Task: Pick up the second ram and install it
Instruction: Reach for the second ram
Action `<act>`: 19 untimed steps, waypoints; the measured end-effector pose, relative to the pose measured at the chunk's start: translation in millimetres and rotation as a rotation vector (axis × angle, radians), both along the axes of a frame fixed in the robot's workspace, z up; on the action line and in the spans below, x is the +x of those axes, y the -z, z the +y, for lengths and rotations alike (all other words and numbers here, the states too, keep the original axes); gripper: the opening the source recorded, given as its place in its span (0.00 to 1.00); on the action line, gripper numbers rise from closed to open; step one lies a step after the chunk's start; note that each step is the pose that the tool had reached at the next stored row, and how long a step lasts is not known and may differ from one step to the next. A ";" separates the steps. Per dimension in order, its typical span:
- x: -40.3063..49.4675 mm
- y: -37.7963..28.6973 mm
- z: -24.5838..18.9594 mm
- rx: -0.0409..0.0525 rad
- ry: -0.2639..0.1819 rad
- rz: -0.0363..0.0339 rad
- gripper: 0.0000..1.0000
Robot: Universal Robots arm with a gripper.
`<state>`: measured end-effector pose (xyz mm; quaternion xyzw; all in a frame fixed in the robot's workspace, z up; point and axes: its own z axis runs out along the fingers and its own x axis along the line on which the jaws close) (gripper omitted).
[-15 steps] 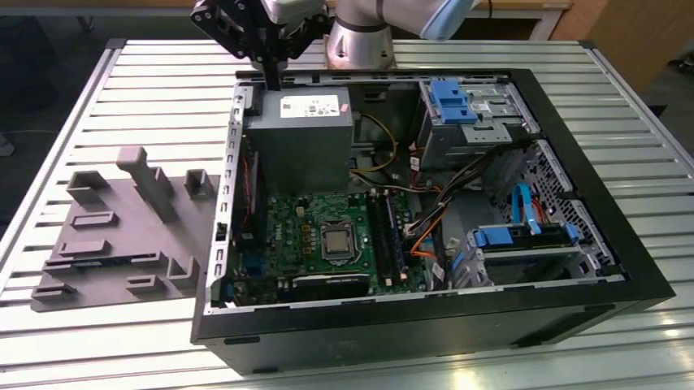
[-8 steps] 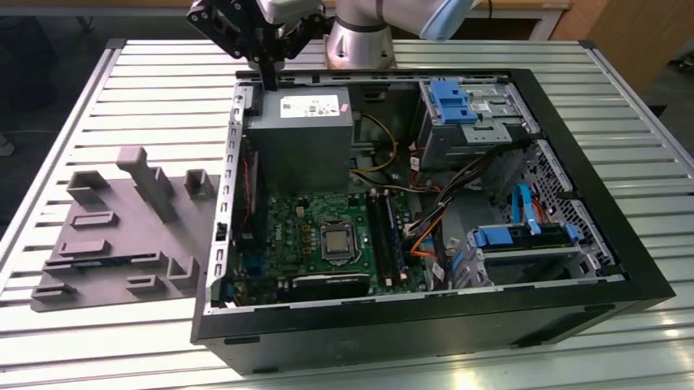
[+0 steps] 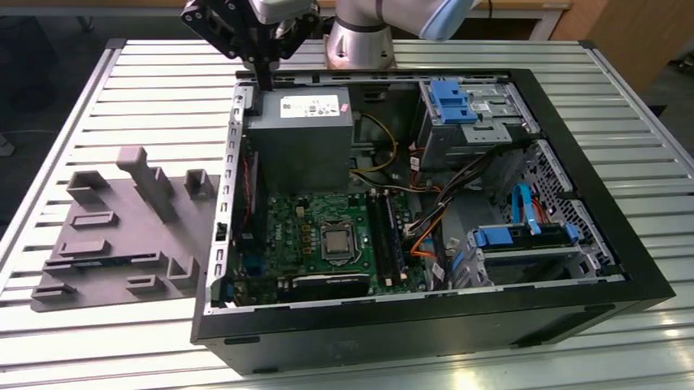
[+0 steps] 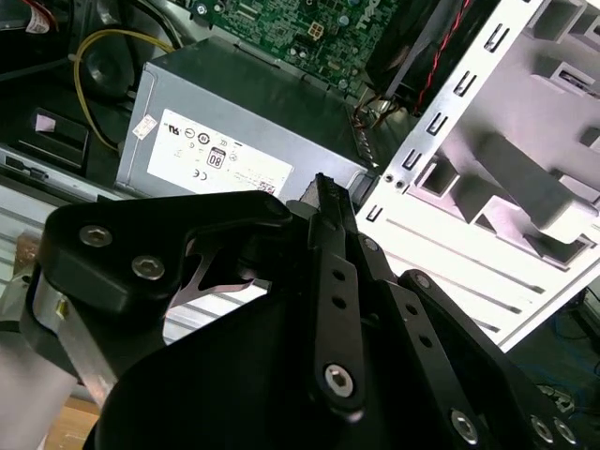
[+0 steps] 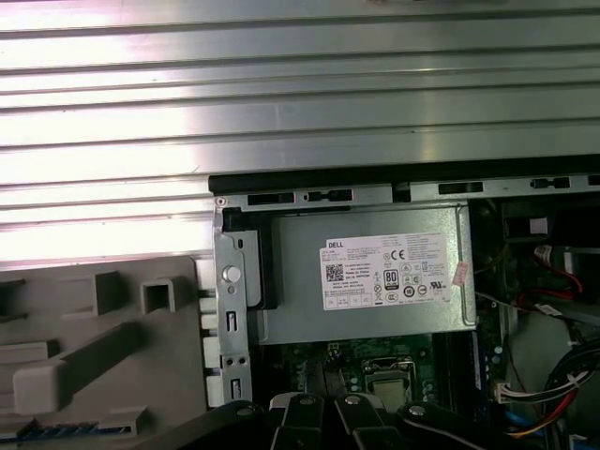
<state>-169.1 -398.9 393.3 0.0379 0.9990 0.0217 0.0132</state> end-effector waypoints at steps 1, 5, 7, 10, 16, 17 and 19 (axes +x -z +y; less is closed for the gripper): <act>-0.5 0.0 0.0 0.0000 0.000 0.0000 0.11; -2.5 0.0 0.0 0.0000 0.000 0.0000 0.11; -3.4 0.0 0.0 0.0000 0.000 0.0000 0.11; -5.0 0.0 0.0 0.0000 0.000 0.0000 0.11; -8.0 0.0 0.0 0.0000 0.000 0.0000 0.11; -8.6 0.0 0.0 0.0000 0.000 0.0000 0.11; -9.7 0.0 0.0 0.0000 0.000 0.0000 0.11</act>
